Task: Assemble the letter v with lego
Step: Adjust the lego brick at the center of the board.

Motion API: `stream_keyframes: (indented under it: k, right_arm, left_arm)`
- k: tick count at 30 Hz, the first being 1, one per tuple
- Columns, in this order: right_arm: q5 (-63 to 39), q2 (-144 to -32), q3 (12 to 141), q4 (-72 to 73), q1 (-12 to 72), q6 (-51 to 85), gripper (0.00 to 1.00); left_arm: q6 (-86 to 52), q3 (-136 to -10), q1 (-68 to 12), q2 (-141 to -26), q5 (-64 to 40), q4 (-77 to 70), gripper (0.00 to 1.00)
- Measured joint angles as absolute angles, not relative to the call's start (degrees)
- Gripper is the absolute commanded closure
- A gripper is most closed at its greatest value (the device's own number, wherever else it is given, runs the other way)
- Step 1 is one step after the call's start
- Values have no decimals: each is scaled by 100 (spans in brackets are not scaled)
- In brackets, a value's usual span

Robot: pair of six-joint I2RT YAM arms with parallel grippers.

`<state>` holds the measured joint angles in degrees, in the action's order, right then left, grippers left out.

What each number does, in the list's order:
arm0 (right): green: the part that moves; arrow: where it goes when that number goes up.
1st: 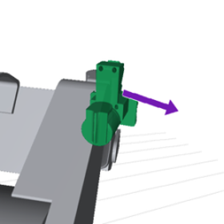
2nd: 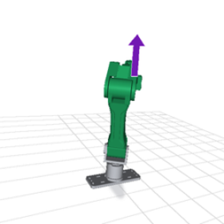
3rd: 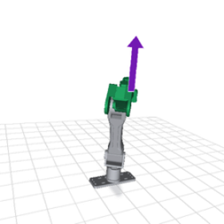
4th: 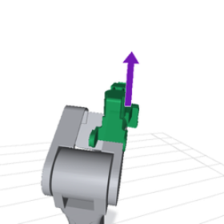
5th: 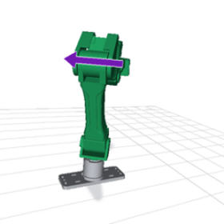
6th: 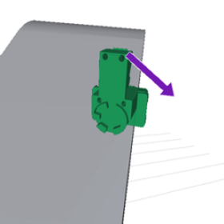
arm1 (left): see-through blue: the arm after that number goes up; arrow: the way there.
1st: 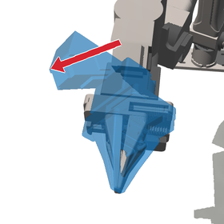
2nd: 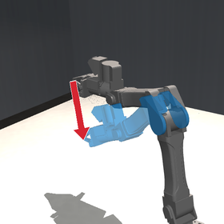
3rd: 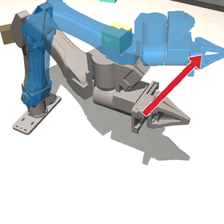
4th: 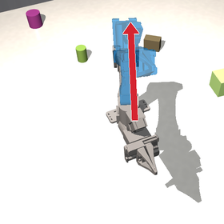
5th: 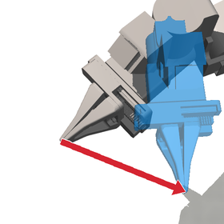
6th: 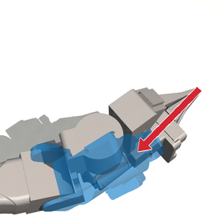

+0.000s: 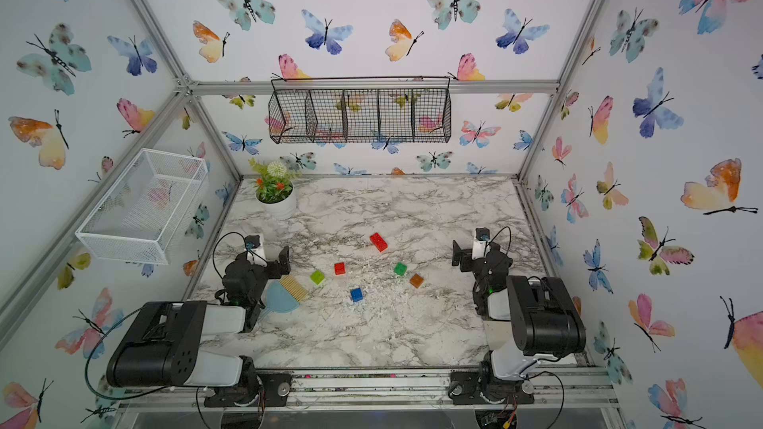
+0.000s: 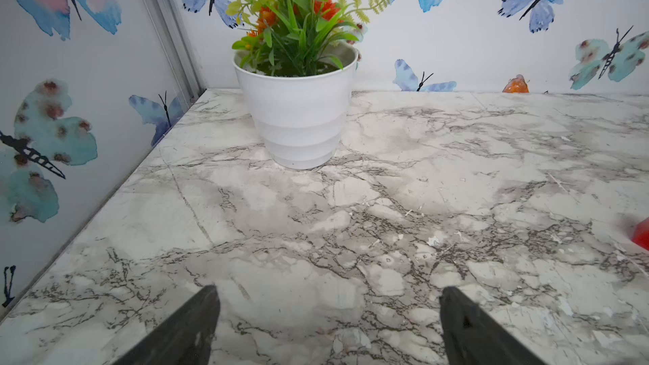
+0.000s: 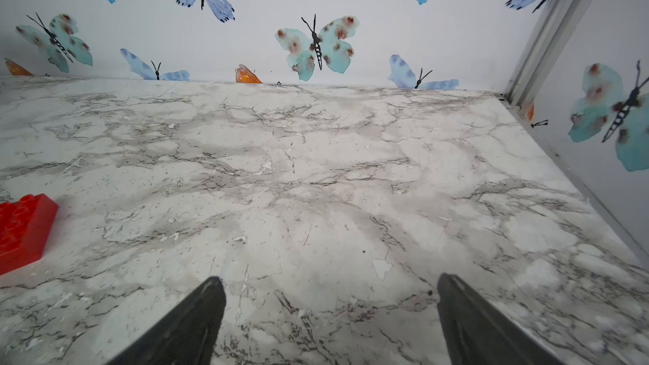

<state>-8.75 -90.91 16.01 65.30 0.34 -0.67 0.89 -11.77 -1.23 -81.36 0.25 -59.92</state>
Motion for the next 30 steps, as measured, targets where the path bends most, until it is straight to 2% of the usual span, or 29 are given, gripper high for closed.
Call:
stream_keyframes:
  k: [15,21,26,30]
  right_arm:
    - [-878,-9085,1601,6543,34,-67,2]
    - [-611,-8630,1601,6289,34,30,2]
    - [-462,-8285,1575,6167,34,78,2]
    - [-263,-7811,2023,5107,38,517,2]
  left_arm:
    - [89,-1177,-123,-8136,25,-5992,2]
    - [93,-1205,-123,-8095,16,-5878,2]
    - [-19,-1710,-123,-7432,89,-4814,2]
    - [-1413,-2545,-123,-6298,666,-3070,2]
